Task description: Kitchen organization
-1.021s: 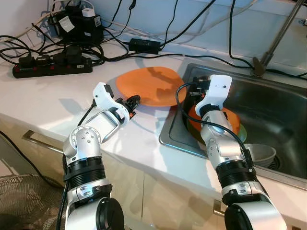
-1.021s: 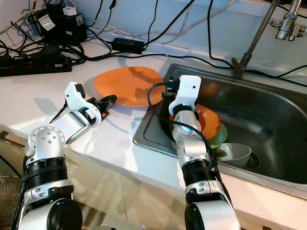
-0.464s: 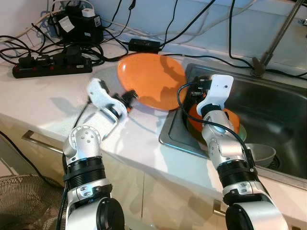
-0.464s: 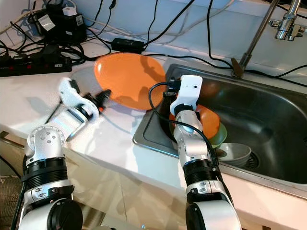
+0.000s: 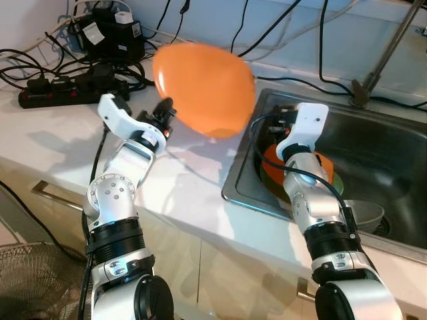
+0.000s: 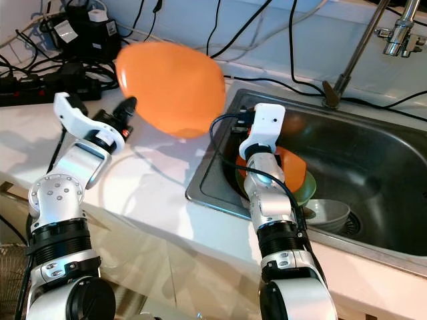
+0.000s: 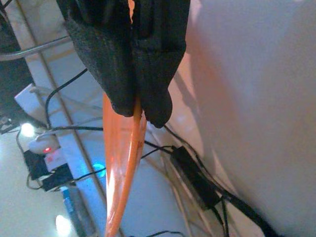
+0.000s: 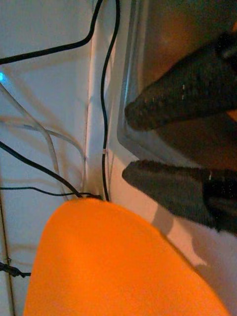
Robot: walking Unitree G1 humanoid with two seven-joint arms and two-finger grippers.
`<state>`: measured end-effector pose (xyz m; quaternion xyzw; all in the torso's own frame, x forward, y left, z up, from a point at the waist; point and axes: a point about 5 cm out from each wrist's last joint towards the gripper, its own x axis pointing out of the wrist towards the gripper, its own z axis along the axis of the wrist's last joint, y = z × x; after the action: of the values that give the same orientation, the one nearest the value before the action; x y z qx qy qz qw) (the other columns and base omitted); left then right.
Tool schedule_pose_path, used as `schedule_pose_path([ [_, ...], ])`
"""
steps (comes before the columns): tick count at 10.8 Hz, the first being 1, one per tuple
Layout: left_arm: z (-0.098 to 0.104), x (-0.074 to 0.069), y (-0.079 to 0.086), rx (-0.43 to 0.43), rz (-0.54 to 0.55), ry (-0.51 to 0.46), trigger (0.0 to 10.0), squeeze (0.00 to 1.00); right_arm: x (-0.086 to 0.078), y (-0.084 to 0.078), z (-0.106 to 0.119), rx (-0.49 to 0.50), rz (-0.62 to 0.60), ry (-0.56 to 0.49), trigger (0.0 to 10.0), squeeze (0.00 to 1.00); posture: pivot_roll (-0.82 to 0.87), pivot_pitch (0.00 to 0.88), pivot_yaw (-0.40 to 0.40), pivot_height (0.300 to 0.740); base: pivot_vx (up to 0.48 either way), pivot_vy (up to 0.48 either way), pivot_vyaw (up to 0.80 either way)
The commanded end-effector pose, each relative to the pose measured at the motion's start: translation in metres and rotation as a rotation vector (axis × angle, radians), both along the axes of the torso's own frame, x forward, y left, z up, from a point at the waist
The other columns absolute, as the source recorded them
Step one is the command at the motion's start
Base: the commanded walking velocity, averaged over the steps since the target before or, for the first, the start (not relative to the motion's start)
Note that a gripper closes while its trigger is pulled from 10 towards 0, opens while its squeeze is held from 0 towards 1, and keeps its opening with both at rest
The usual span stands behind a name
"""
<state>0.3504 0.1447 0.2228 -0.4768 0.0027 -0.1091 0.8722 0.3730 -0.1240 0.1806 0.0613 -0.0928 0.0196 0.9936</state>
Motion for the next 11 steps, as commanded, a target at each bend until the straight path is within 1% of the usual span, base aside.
schedule_pose_path([
  [1, 0.020, -0.003, -0.014, -0.052, -0.045, -0.111, 10.0, 0.00, 0.003, -0.005, 0.012, 0.049, 0.000, -0.034, 10.0, 1.00, 0.23, 0.017, -0.024, 0.740, 0.000, 0.000, 0.00],
  [2, 0.022, -0.003, -0.016, -0.045, -0.051, -0.122, 10.0, 0.00, 0.005, -0.008, 0.015, 0.187, 0.017, -0.017, 10.0, 1.00, 0.23, 0.016, -0.025, 0.740, 0.000, 0.000, 0.00],
  [3, 0.022, -0.003, -0.016, -0.037, -0.054, -0.128, 10.0, 0.00, 0.007, -0.011, 0.018, 0.372, 0.060, 0.004, 10.0, 1.00, 0.23, 0.016, -0.025, 0.740, 0.000, 0.000, 0.00],
  [4, 0.023, -0.002, -0.017, -0.045, -0.053, -0.134, 10.0, 0.00, 0.008, -0.013, 0.019, 0.527, 0.109, 0.012, 10.0, 1.00, 0.23, 0.016, -0.023, 0.740, 0.000, 0.000, 0.00],
  [6, 0.025, -0.001, -0.018, -0.055, -0.086, -0.168, 10.0, 0.00, 0.008, -0.012, 0.015, 0.705, 0.183, 0.049, 10.0, 1.00, 0.23, 0.016, -0.023, 0.740, 0.000, 0.000, 0.00],
  [7, 0.026, -0.001, -0.019, -0.055, -0.101, -0.182, 10.0, 0.00, 0.008, -0.011, 0.015, 0.784, 0.221, 0.064, 10.0, 0.95, 0.23, 0.016, -0.022, 0.740, 0.000, 0.000, 0.00],
  [8, 0.026, -0.001, -0.020, -0.057, -0.110, -0.187, 10.0, 0.00, 0.007, -0.008, 0.016, 0.878, 0.289, 0.071, 10.0, 0.14, 0.22, 0.013, -0.018, 0.740, 0.000, 0.000, 0.00],
  [9, 0.025, -0.001, -0.022, -0.060, -0.120, -0.186, 10.0, 0.00, 0.005, -0.006, 0.017, 0.935, 0.333, 0.073, 10.0, 0.16, 0.22, 0.010, -0.019, 0.740, 0.000, 0.000, 0.00],
  [10, 0.025, -0.002, -0.024, -0.059, -0.131, -0.190, 10.0, 0.00, 0.004, -0.004, 0.018, 0.957, 0.360, 0.076, 10.0, 0.00, 0.22, 0.011, -0.018, 0.740, 0.000, 0.000, 0.00],
  [11, 0.025, -0.002, -0.024, -0.057, -0.133, -0.191, 10.0, 0.00, 0.003, -0.002, 0.019, 0.968, 0.375, 0.075, 10.0, 0.00, 0.23, 0.009, -0.020, 0.740, 0.000, 0.000, 0.00],
])
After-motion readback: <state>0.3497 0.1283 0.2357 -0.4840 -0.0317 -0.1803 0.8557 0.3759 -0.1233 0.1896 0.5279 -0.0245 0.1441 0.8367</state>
